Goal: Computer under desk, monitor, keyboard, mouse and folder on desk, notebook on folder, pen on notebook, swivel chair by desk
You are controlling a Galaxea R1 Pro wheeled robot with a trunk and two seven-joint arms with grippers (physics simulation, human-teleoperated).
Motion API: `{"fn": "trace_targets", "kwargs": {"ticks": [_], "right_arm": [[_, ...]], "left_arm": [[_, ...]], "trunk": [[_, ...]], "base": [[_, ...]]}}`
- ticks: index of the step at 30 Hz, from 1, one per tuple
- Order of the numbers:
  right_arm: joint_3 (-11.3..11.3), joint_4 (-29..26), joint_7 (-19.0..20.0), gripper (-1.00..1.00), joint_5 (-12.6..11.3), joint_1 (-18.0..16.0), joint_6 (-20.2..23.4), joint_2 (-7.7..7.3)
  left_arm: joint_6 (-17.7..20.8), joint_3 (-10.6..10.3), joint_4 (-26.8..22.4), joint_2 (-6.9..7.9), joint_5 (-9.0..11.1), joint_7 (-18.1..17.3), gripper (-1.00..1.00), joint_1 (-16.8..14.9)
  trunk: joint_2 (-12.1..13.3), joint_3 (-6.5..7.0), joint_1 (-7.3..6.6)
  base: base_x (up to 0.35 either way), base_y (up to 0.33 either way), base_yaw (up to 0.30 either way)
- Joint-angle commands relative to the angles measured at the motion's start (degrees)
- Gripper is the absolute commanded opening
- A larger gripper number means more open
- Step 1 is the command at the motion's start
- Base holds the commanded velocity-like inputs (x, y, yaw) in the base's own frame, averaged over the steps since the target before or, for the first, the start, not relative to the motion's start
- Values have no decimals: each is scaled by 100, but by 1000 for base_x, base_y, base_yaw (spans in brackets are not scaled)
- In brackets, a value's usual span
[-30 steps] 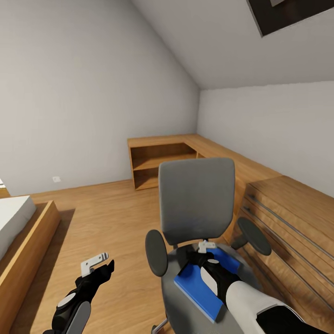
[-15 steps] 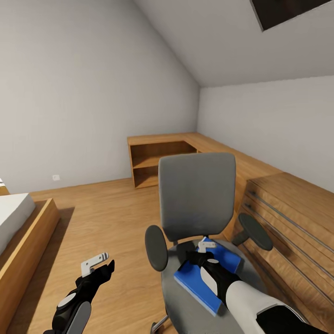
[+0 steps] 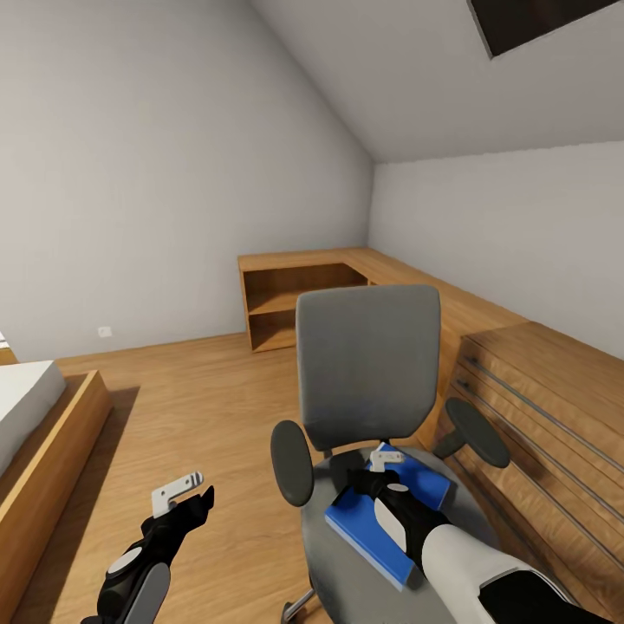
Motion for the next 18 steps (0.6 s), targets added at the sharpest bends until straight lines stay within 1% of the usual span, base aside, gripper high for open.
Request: {"fn": "trace_targets", "kwargs": {"ticks": [1, 8, 14, 18], "right_arm": [[3, 13, -31, 100, -100, 2, 2, -2], [3, 13, -31, 100, -100, 2, 7, -2], [3, 13, -35, 100, -100, 2, 8, -4], [3, 13, -37, 100, -100, 2, 8, -4]], "left_arm": [[13, -15, -9, 8, 57, 57, 100, -4], [5, -15, -9, 18, 57, 56, 100, -7], [11, -15, -9, 19, 57, 56, 100, -4], [7, -15, -9, 19, 57, 56, 100, -5]], "trunk": [[-2, -7, 0], [-2, -7, 0], [-2, -7, 0], [-2, -7, 0]], "base": [[0, 0, 0], [-8, 0, 0], [-178, 0, 0], [-68, 0, 0]]}}
